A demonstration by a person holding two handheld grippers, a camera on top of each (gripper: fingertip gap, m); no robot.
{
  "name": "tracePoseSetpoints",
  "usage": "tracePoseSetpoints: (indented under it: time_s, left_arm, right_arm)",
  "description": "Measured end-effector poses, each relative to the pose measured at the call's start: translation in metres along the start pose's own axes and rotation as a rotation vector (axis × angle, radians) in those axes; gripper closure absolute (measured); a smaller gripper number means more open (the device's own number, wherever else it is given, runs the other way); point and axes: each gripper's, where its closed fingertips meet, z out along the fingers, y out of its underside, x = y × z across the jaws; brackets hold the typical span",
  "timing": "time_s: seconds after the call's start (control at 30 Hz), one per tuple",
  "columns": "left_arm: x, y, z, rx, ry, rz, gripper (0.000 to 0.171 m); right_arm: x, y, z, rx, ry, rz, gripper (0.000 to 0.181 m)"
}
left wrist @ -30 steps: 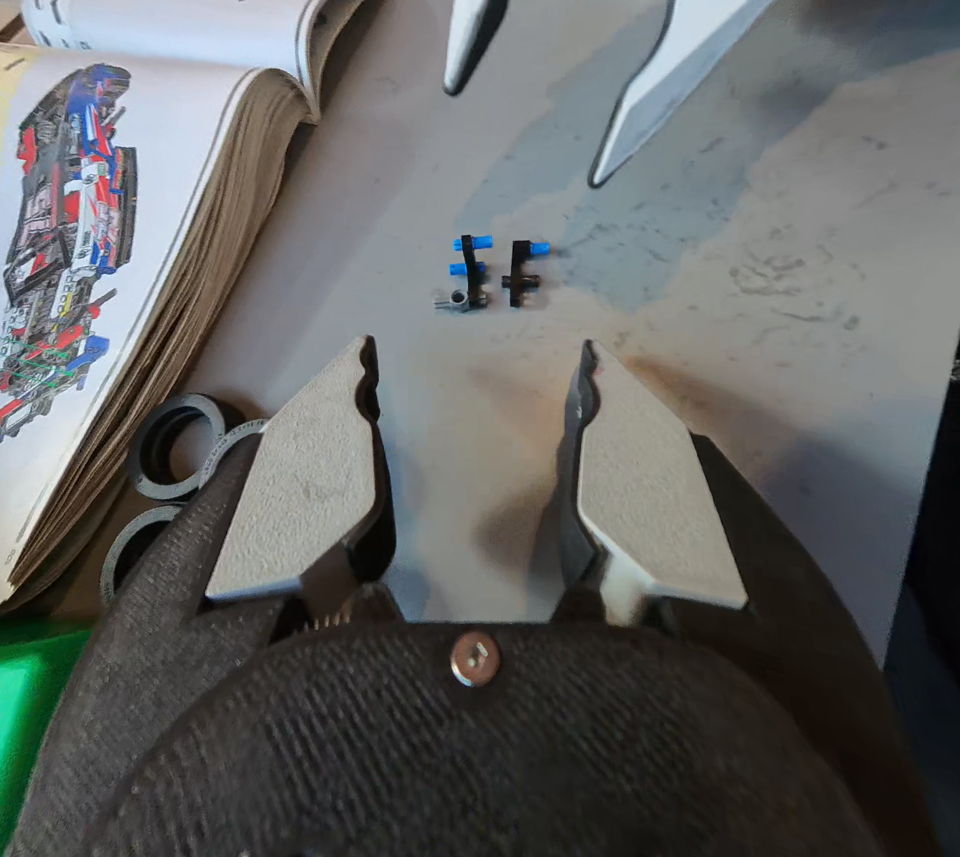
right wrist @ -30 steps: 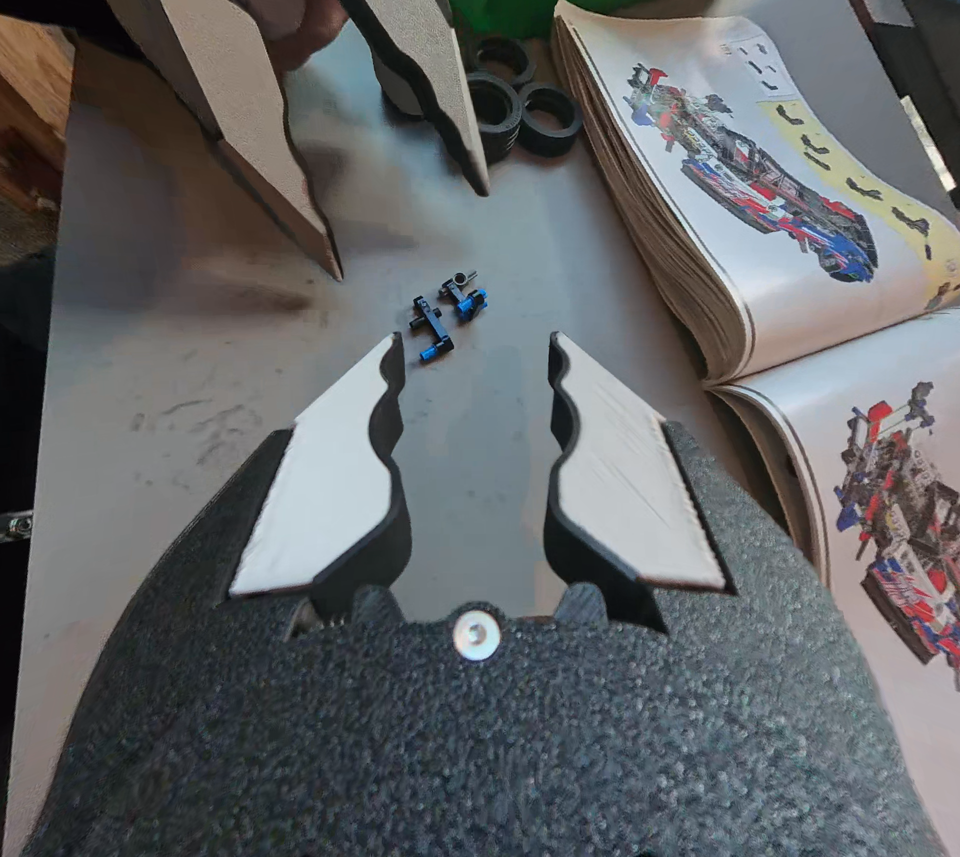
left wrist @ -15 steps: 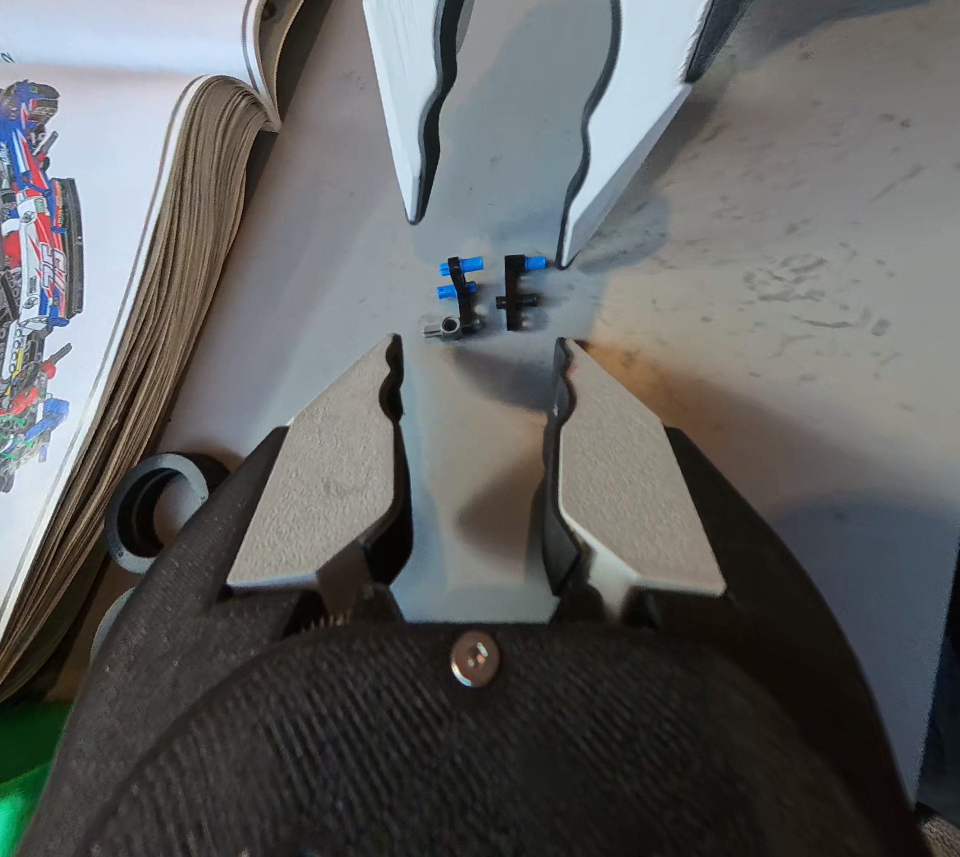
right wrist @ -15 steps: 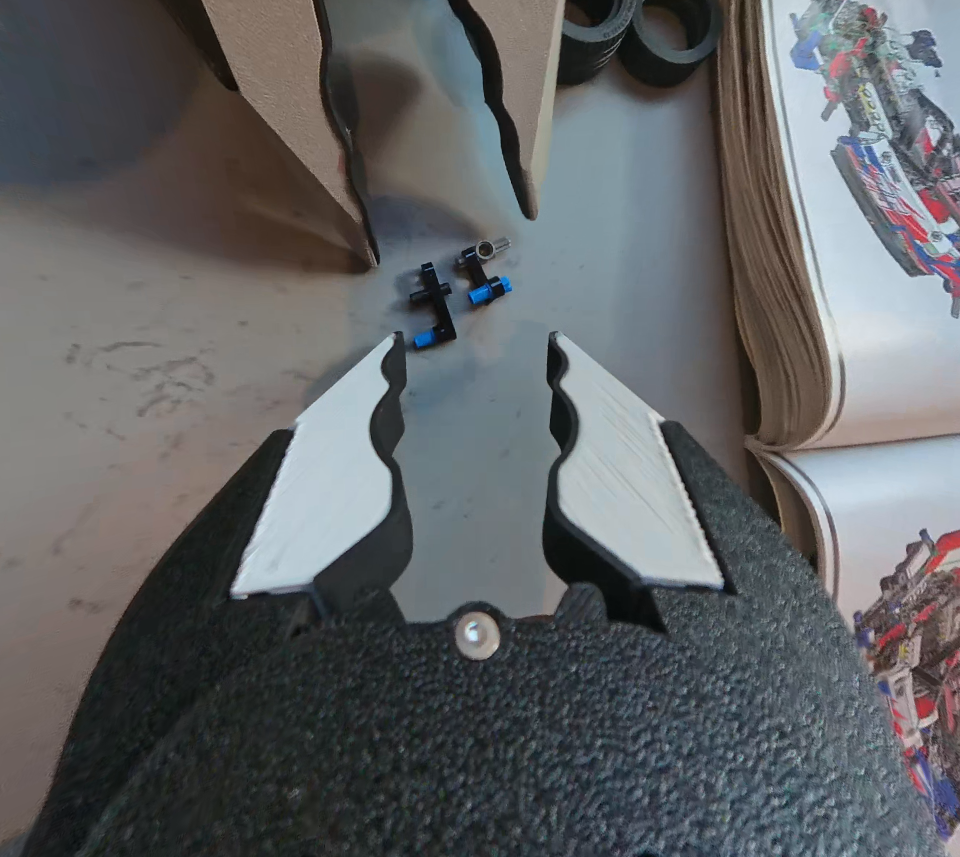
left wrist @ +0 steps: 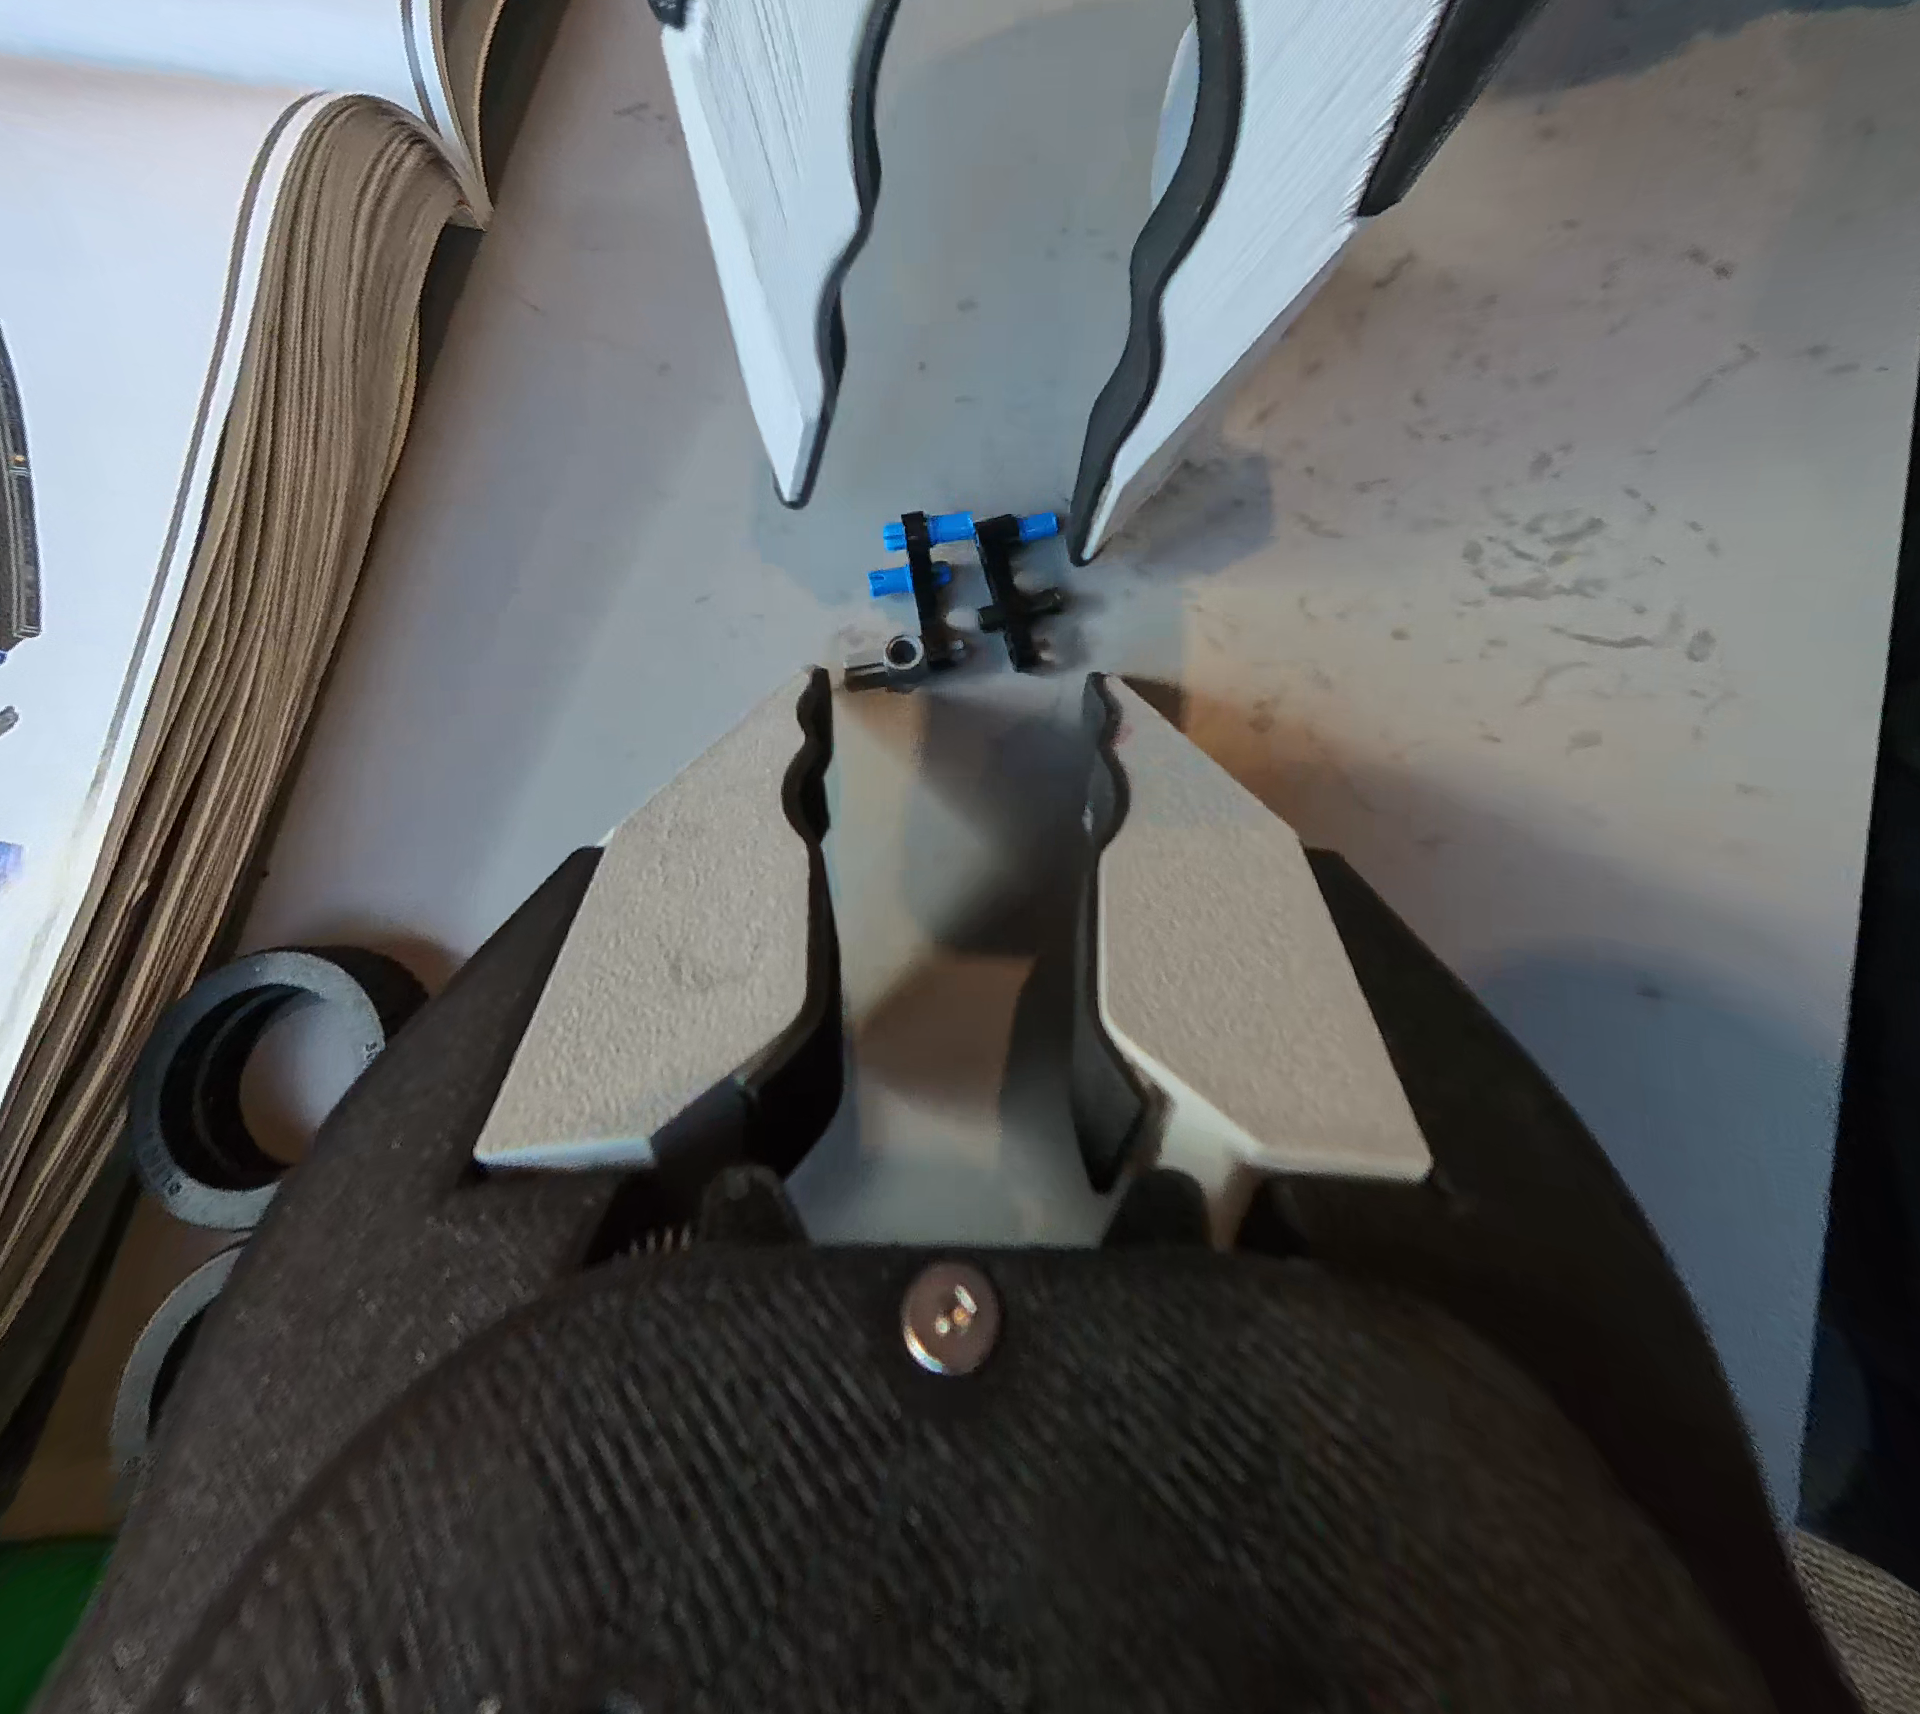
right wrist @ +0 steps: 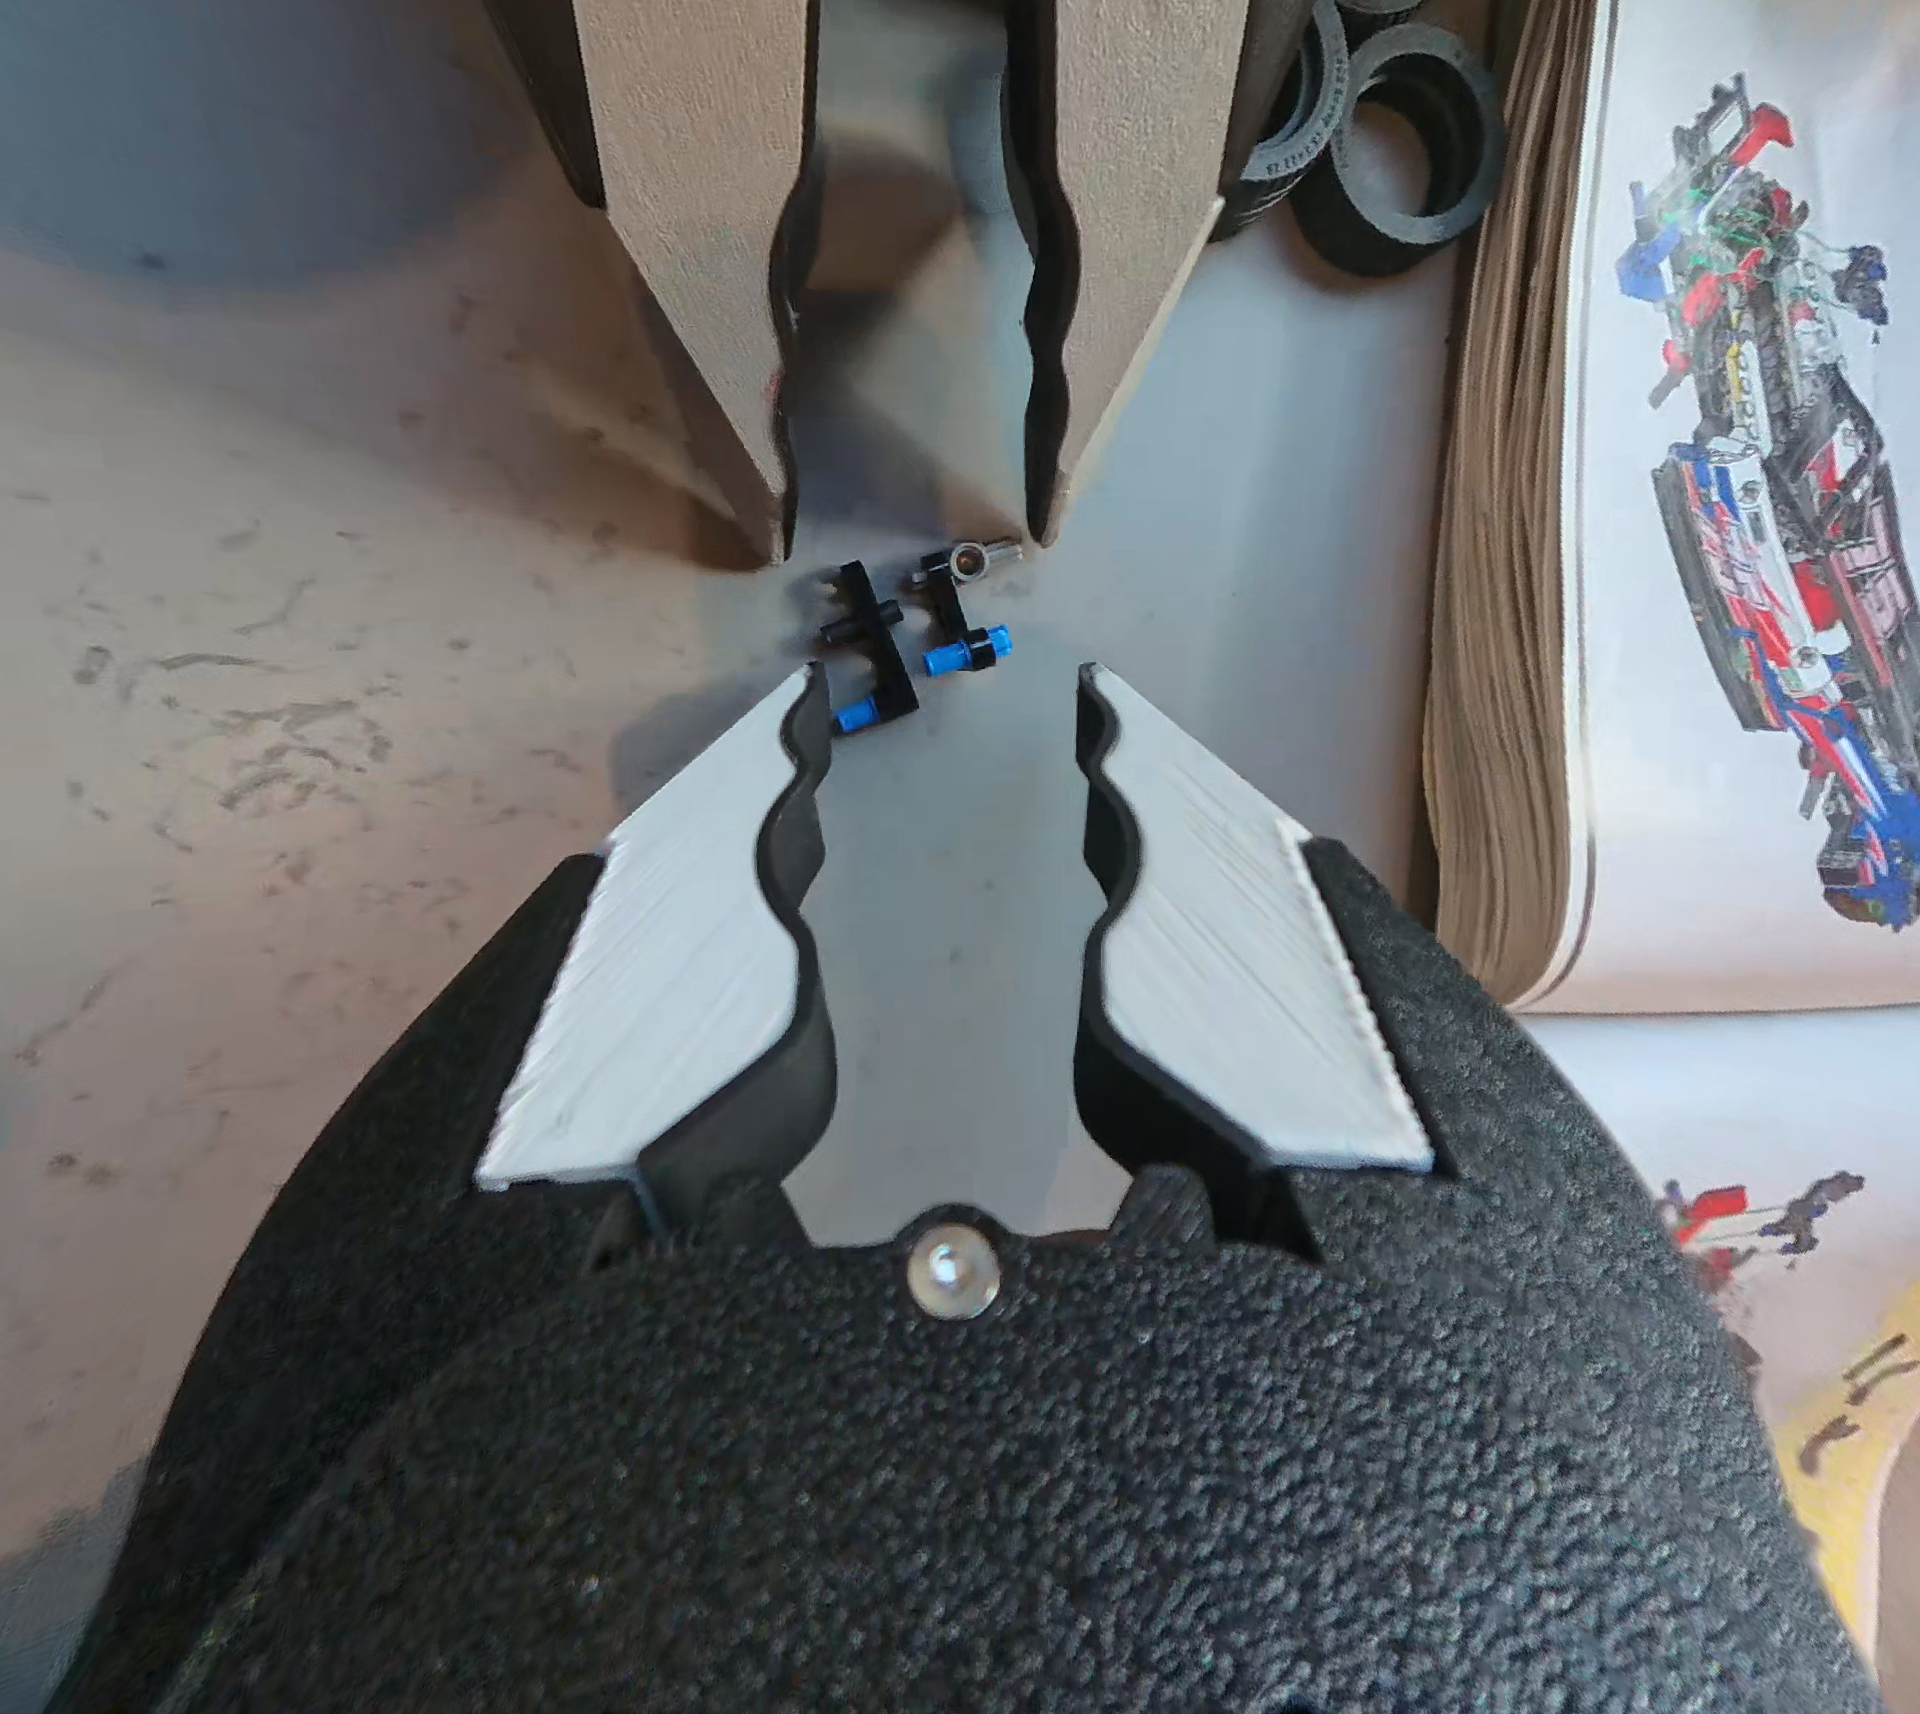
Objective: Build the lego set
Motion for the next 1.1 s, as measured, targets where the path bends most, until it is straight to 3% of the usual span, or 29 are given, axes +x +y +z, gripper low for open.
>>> tracePoseSetpoints:
  time_s: [0.47, 0.53, 0.6, 0.7, 0.9, 1.1]
  left_arm:
    - [0.0, -0.002, 0.002, 0.002, 0.002, 0.006, 0.139]
    - [-0.001, -0.002, 0.002, 0.004, -0.008, 0.012, 0.139]
    - [-0.001, -0.002, 0.002, 0.005, -0.016, 0.02, 0.141]
    - [-0.001, -0.002, 0.002, 0.005, -0.017, 0.014, 0.141]
    - [-0.002, -0.002, 0.001, 0.01, -0.044, 0.043, 0.141]
    - [-0.001, -0.002, 0.0, 0.013, -0.055, 0.052, 0.141]
  right_arm:
    - [0.0, -0.008, 0.007, -0.037, -0.005, -0.165, 0.145]
    - [0.0, -0.006, 0.007, -0.045, -0.002, -0.165, 0.154]
    - [-0.001, -0.005, 0.007, -0.046, -0.008, -0.141, 0.154]
    - [0.001, -0.003, 0.001, -0.031, -0.009, -0.072, 0.135]
    - [0.01, -0.001, -0.033, 0.1, 0.043, 0.081, 0.146]
    - [-0.002, 0.011, -0.027, 0.114, 0.074, 0.224, 0.151]
